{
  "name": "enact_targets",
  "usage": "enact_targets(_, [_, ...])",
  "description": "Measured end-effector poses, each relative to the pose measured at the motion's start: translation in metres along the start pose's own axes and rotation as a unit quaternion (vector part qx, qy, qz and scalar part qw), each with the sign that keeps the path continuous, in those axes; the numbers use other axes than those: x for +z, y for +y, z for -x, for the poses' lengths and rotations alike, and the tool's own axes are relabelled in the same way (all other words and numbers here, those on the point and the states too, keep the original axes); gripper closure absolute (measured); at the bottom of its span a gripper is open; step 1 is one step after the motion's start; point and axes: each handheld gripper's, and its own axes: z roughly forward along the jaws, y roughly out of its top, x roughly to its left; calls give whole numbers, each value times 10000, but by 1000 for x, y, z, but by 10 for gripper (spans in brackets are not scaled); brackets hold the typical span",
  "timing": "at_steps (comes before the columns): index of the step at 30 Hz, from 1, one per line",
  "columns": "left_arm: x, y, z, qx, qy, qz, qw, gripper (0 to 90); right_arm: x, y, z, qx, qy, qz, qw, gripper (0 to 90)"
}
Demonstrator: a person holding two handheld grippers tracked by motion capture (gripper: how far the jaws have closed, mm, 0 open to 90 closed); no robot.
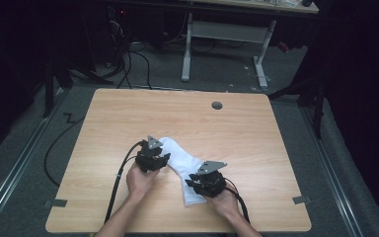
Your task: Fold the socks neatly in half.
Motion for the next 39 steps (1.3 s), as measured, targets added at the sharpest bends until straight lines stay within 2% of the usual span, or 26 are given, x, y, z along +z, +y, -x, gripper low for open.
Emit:
enact_targets(2, [5,-1,1,12,-23,-106,9999,595,5,-2,-1,18,44,-120,9999,759])
enact_targets(4, [11,-2,0,8,-11,-242,9997,599,9,-4,-2,-86,71,-206,9997,828])
enact_targets(6, [13,-3,-1,6,20,-214,9998,615,8,-3,-2,-156,64,-200,9997,895])
enact_targets(10, [14,-2,0,144,112,-228,9996,638,4,-2,-4,-211,122,-151,9996,899])
enact_targets(13, [16,-1,-1,108,155,-200,9996,642,-4,0,-9,-247,231,-13,9994,899])
enact_targets(16, [18,0,-3,107,193,-207,9995,642,-6,0,-13,-299,300,4,9991,899])
enact_targets(18, [19,1,-4,100,215,-212,9995,642,-2,-2,-17,-356,258,-103,9990,894])
enact_targets(20, [19,2,-5,109,222,-219,9995,642,7,-5,-16,-324,323,-215,9987,787])
enact_targets(23, [20,2,-6,130,244,-208,9994,642,9,-7,-15,-218,406,-163,9988,787])
enact_targets(27, [22,3,-7,146,260,-186,9994,649,9,-7,-23,-412,500,-193,9977,825])
enact_targets(31, [23,4,-8,118,249,-199,9994,651,8,-8,-27,-495,607,-172,9968,791])
enact_targets(34, [23,7,-10,99,229,-266,9993,649,7,-7,-26,-424,465,-55,9980,702])
enact_targets(39, [21,7,-15,-154,96,-222,9996,603,6,-5,-11,-23,39,238,9997,682])
